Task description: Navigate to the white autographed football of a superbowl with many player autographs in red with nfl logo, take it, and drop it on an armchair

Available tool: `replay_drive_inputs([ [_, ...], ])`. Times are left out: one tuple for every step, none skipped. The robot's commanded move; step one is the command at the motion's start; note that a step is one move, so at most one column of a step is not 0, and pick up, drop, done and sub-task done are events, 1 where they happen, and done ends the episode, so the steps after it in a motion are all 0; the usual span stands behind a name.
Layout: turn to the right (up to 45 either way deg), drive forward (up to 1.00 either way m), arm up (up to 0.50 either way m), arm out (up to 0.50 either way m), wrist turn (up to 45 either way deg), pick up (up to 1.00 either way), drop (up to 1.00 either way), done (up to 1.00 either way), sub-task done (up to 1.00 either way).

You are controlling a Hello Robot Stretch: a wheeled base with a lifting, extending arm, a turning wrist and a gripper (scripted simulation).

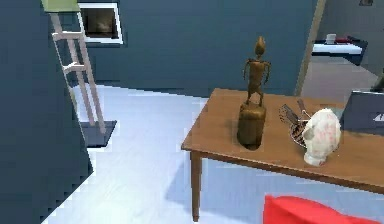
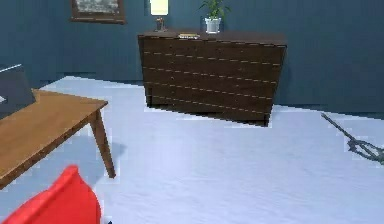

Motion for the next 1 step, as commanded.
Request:
replay_drive_inputs([
  [15.0, 0.0, 0.0, 0.0, 0.0, 0.0, 0.0, 0.0, 0.0],
])
